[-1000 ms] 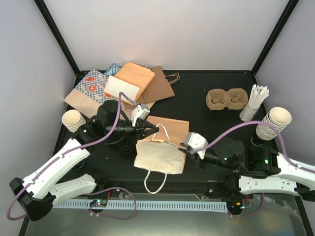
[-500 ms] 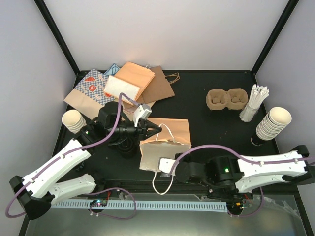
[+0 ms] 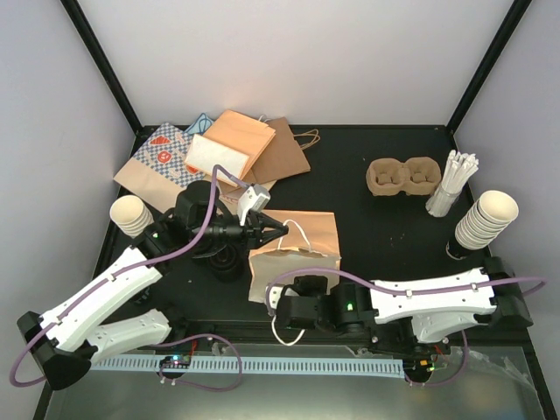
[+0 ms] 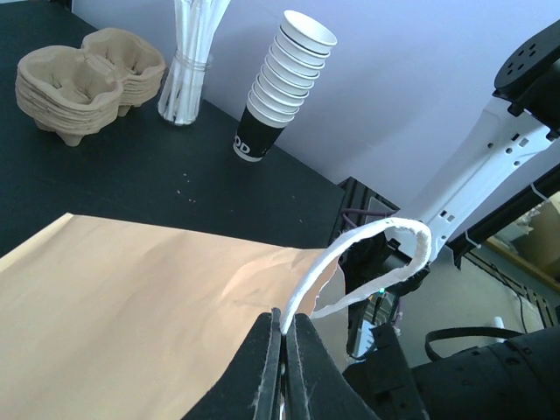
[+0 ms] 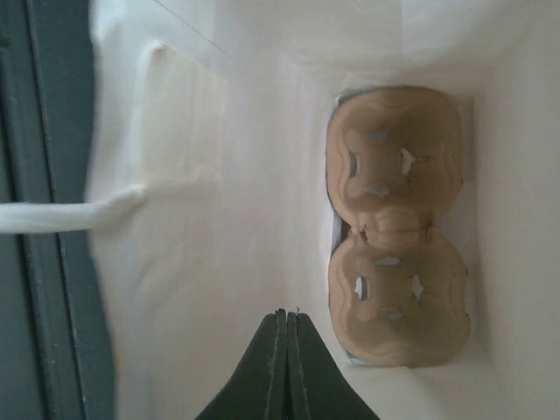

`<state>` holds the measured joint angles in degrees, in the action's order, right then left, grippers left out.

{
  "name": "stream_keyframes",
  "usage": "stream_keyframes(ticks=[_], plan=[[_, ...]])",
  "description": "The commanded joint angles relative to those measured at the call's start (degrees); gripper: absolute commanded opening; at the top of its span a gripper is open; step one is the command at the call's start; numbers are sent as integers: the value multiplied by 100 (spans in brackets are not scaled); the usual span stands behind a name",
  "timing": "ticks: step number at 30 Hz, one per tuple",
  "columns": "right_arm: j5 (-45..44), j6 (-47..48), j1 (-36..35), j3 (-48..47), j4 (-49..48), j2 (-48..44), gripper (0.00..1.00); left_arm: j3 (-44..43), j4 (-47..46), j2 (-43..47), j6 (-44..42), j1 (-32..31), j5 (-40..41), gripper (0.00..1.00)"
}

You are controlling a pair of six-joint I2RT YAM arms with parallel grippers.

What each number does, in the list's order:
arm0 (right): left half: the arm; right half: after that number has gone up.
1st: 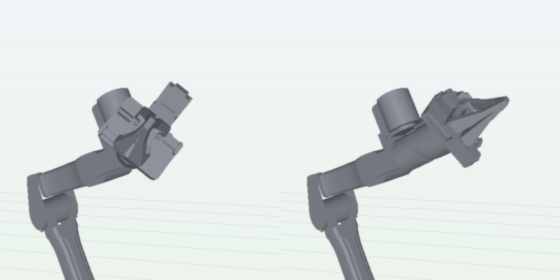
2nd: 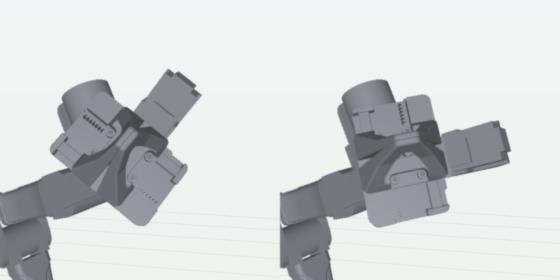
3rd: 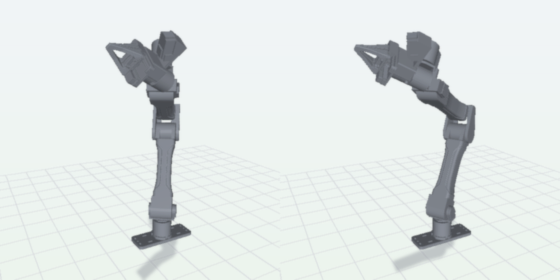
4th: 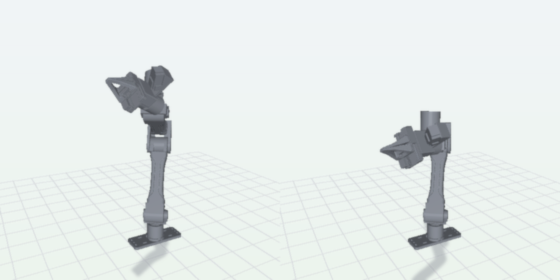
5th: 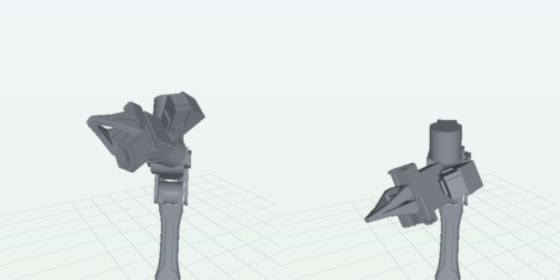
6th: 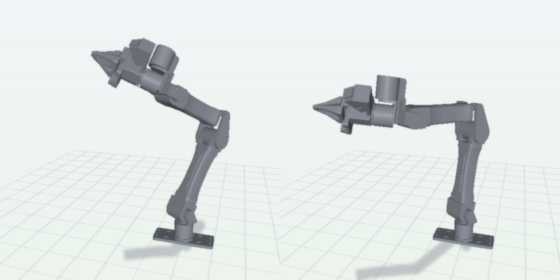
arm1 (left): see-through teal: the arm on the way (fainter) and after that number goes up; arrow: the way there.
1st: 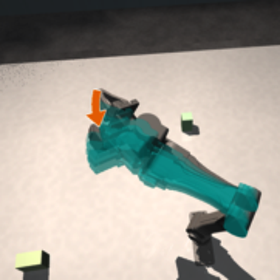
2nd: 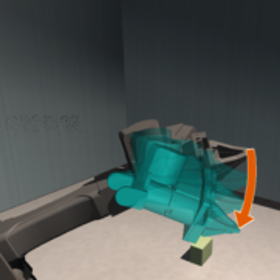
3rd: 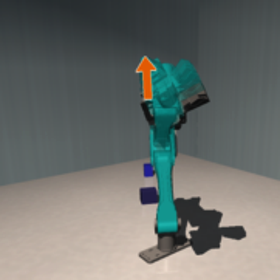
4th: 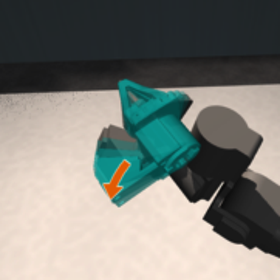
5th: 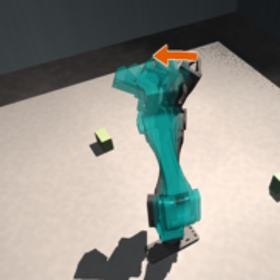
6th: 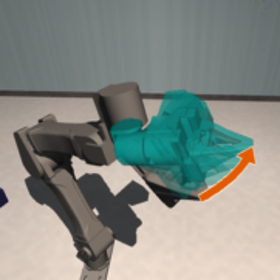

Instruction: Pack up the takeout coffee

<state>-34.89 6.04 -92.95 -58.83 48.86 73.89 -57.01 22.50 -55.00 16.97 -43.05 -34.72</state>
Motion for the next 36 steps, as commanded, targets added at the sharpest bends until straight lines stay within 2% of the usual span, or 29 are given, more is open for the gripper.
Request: stream_keyframes(ticks=[1,14,36], plan=[[-160,-116,281,-122,123,124,1,-286,-151,-32,55,-55,43,2],[-218,-130,905,160,184,190,1,-341,-34,-35,-7,-90,69,2],[53,305,1320,95,-92,-30,1,-404,-42,-37,-3,-112,82,2]])
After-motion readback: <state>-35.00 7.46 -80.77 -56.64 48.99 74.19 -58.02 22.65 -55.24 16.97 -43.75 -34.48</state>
